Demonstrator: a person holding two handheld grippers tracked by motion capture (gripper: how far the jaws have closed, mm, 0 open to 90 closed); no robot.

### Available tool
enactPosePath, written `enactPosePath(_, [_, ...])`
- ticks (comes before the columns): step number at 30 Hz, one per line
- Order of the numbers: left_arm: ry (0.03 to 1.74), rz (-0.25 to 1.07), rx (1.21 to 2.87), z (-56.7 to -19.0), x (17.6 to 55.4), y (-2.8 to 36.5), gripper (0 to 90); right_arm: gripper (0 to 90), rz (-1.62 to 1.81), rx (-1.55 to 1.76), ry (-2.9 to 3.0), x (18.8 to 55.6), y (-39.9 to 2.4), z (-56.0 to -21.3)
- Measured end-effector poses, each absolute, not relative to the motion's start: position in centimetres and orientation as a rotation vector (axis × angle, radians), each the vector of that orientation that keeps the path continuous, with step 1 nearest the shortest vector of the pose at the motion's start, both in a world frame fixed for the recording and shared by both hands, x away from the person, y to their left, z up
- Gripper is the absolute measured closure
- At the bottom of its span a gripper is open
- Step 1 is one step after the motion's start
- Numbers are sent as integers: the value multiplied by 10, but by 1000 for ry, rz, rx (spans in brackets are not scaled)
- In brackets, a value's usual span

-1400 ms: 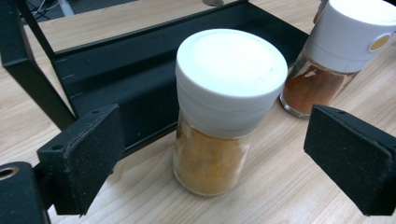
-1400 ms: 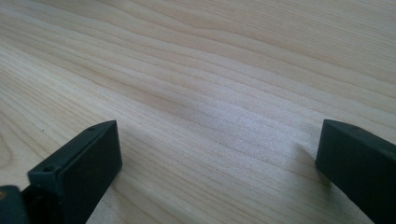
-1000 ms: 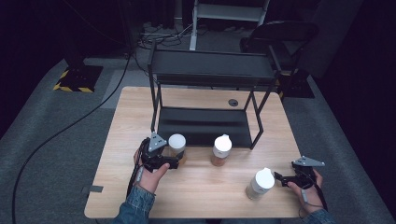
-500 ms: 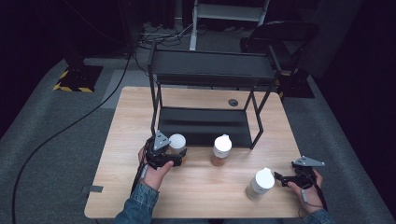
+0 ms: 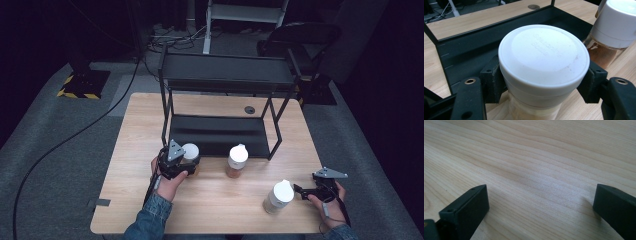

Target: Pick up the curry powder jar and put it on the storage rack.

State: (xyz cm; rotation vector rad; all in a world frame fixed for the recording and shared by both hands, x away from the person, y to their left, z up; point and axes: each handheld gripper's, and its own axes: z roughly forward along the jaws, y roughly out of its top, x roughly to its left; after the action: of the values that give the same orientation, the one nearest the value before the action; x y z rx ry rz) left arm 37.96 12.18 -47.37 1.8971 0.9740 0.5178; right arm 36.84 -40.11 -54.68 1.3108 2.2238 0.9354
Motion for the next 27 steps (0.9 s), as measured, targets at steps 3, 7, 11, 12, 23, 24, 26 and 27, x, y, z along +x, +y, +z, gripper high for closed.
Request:
enactPosePath(3, [987,531,1901,-472,379,121,333,3,935,1311,2224,368,-401,-547])
enactPosePath(7, [989,538,1912,-469,380,120,334,4,935,1311,2224,368,-401,-547])
enactPosePath(11, [977,540,1913,-461,382,119,334,4,935,1311,2224,368,-401,-547])
enactPosePath(12, [974,541,1914,-458,382,119,333,4,935,1311,2224,368,-401,-547])
enactPosePath(23, [955,536,1924,-435,390,113,333,3,934,1313,2222,369,-401,-547])
enactPosePath(24, [955,538,1925,-432,391,113,334,4,934,1313,2222,369,-401,-547])
enactPosePath(26, [951,540,1927,-428,393,112,334,4,934,1313,2222,369,-401,-547])
enactPosePath(27, [948,542,1929,-426,395,112,333,4,934,1313,2222,369,-401,-547])
